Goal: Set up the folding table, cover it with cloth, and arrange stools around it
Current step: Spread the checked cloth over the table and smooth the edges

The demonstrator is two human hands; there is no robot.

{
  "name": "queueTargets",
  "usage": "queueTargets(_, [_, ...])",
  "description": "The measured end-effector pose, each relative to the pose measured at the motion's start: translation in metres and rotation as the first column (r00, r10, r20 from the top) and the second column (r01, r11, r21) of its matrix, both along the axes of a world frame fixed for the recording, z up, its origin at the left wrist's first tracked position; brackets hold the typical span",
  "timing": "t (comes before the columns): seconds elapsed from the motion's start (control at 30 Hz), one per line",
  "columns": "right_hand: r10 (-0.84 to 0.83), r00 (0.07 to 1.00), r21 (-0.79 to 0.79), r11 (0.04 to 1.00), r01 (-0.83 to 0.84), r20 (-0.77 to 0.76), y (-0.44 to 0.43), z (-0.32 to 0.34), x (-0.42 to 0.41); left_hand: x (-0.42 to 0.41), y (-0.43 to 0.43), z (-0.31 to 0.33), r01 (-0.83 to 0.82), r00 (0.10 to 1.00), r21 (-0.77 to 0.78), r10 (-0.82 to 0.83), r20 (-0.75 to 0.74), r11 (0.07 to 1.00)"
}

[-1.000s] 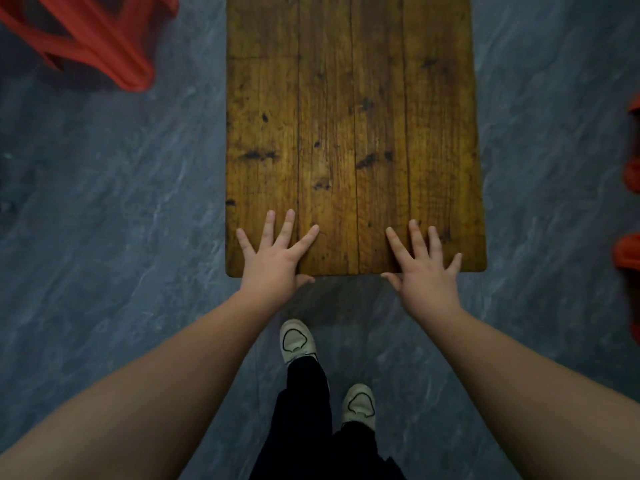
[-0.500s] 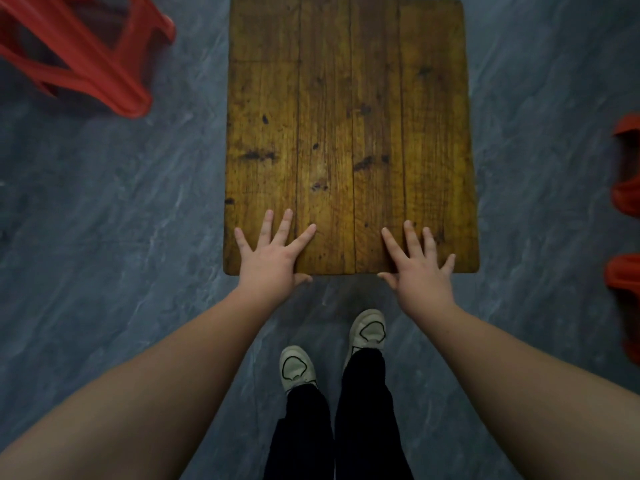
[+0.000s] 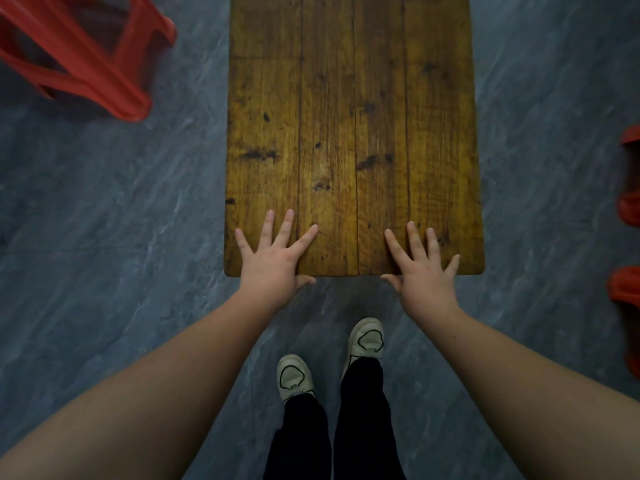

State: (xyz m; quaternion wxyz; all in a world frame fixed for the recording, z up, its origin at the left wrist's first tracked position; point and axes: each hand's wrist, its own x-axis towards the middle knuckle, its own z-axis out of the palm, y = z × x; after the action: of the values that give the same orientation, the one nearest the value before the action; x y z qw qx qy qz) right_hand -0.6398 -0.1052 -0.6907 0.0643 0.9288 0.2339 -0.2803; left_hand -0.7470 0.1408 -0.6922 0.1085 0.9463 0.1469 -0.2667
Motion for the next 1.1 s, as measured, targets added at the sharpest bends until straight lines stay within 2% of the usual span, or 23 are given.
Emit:
queueTargets(0.33, [0.024,1.000,0.014,1.000,-0.024,0.021,0.003,-0.001,0.030,0.023,-0.001,-0.002,-0.015,0.999,0.013,0.015,0.035,1.000])
queueTargets(0.9, [-0.007,0.999,0.020,1.000,0.008,-0.047,0.005,0.012,0.034,0.028,-0.013,0.004,-0.078,0.997,-0.003,0.078,-0.023,0.997])
queueTargets(1.1, [-0.042,0.998,0.133,0.990,0.049,-0.054,0.008,0.021,0.047,0.038,-0.026,0.015,-0.159,0.987,-0.029,0.159,0.011,0.987])
